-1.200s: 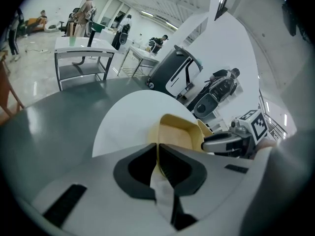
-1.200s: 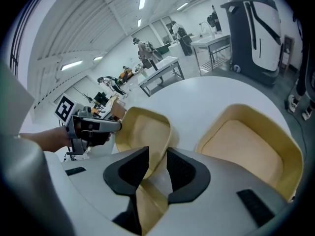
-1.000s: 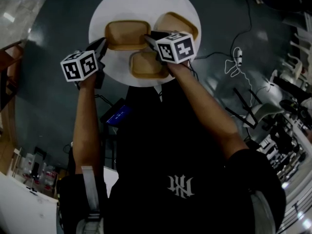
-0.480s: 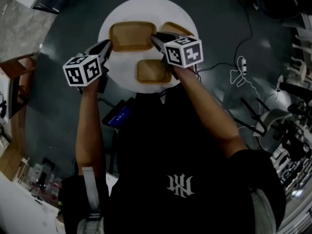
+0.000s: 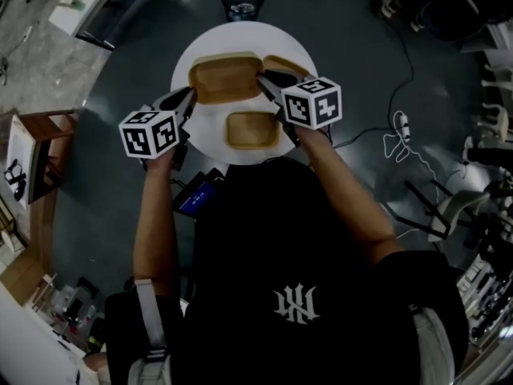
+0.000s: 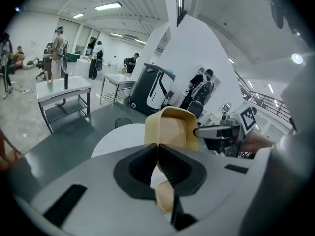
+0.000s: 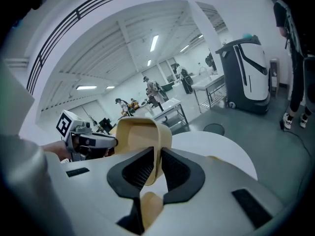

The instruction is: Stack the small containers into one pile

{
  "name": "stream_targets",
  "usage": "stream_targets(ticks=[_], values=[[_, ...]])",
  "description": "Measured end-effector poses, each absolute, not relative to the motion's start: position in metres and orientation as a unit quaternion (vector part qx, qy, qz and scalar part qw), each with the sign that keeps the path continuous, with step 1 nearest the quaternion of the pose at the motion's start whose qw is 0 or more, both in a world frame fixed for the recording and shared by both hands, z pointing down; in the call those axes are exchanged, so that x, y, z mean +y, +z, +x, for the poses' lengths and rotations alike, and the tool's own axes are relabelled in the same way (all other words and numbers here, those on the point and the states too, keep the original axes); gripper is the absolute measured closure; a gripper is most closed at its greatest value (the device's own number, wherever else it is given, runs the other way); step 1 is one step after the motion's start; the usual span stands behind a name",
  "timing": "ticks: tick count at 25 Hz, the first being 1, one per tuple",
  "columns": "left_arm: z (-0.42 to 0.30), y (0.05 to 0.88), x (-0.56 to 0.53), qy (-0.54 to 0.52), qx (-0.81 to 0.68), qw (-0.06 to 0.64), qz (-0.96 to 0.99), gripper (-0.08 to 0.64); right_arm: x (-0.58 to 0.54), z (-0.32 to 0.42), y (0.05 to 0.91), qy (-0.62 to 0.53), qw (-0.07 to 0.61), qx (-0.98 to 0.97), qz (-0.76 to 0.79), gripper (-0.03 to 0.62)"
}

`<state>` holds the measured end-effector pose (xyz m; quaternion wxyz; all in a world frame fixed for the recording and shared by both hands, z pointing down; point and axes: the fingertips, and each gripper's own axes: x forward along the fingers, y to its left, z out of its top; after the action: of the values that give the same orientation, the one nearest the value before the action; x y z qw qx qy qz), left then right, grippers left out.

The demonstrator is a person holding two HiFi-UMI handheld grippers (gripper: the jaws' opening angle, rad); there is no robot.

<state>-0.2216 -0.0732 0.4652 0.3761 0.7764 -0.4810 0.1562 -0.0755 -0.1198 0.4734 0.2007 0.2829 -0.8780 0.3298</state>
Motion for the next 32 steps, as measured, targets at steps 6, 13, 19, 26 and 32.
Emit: stream_targets(ticks=[6, 13, 19, 26, 32], values=[[-0.203, 0.448, -0.042, 0.172, -0.474, 0.366, 0.782, 0.54, -0.092, -0.057, 0.452, 0.327, 0.176, -0.885, 0.28, 0.52], [-0.186, 0.444, -0.005, 0.192, -0.469, 0.359, 0.784, 0.54, -0.052, -0.04, 0.446, 0.33, 0.159, -0.891, 0.268, 0.52], [-0.182, 0.448, 0.012, 0.204, -0.464, 0.362, 0.783, 0.54, -0.028, -0.033, 0.448, 0.347, 0.145, -0.893, 0.247, 0.52], [-0.174, 0.463, 0.028, 0.218, -0.444, 0.378, 0.783, 0.54, -0.007, -0.025, 0.462, 0.365, 0.158, -0.885, 0.243, 0.52], [-0.173, 0.493, 0.033, 0.225, -0.409, 0.421, 0.778, 0.54, 0.002, -0.023, 0.488, 0.399, 0.187, -0.864, 0.242, 0.52]])
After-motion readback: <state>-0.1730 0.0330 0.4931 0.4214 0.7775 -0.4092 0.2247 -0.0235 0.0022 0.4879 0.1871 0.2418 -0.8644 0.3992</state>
